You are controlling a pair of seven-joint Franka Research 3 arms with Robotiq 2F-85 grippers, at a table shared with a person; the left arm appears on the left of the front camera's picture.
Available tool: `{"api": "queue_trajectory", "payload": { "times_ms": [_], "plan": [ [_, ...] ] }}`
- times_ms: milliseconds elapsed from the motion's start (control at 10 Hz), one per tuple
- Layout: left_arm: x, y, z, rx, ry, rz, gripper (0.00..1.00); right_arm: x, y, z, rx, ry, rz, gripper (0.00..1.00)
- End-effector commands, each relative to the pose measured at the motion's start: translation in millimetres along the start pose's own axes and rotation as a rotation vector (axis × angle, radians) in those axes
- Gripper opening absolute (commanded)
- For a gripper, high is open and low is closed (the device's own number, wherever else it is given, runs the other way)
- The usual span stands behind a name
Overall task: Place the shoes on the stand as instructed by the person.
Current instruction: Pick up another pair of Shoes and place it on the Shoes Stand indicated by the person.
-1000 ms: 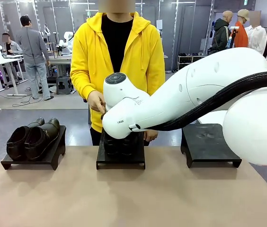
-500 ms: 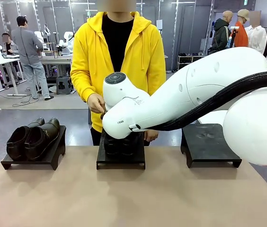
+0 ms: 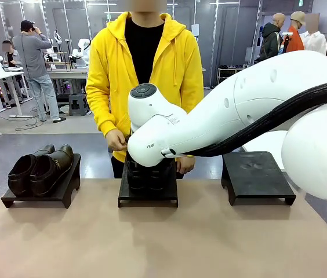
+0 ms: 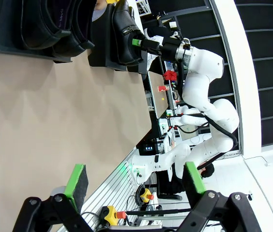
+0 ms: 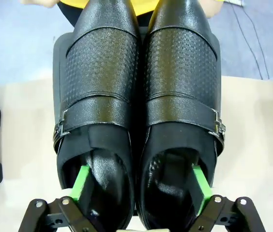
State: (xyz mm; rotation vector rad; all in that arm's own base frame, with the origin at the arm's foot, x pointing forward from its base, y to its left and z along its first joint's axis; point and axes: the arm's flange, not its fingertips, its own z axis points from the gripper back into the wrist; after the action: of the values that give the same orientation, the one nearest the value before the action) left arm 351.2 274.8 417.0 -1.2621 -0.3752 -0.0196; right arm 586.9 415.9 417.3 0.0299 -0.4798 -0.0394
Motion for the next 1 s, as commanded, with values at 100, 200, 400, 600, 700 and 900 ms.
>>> {"api": "queue_trajectory", "payload": {
  "times_ms": [100, 200, 400, 600, 700, 900],
  "plan": [
    [-1, -1, 0, 0.0, -0.004, -0.007, 1.0, 0, 0, 0, 0.0, 0.0, 0.0, 1.0],
    [-1, -1, 0, 0.0, -0.004, -0.007, 1.0, 0, 0, 0, 0.0, 0.0, 0.0, 1.0],
    [-1, -1, 0, 0.0, -0.004, -0.007, 1.0, 0, 0, 0, 0.0, 0.0, 0.0, 1.0],
    [-1, -1, 0, 0.0, -0.004, -0.007, 1.0, 0, 0, 0, 0.0, 0.0, 0.0, 1.0],
    [-1, -1, 0, 0.0, -0.004, -0.007, 1.0, 0, 0, 0, 0.0, 0.0, 0.0, 1.0],
    [-1, -1, 0, 0.0, -0.004, -0.007, 1.0, 0, 0, 0, 0.0, 0.0, 0.0, 1.0]
  ]
}}
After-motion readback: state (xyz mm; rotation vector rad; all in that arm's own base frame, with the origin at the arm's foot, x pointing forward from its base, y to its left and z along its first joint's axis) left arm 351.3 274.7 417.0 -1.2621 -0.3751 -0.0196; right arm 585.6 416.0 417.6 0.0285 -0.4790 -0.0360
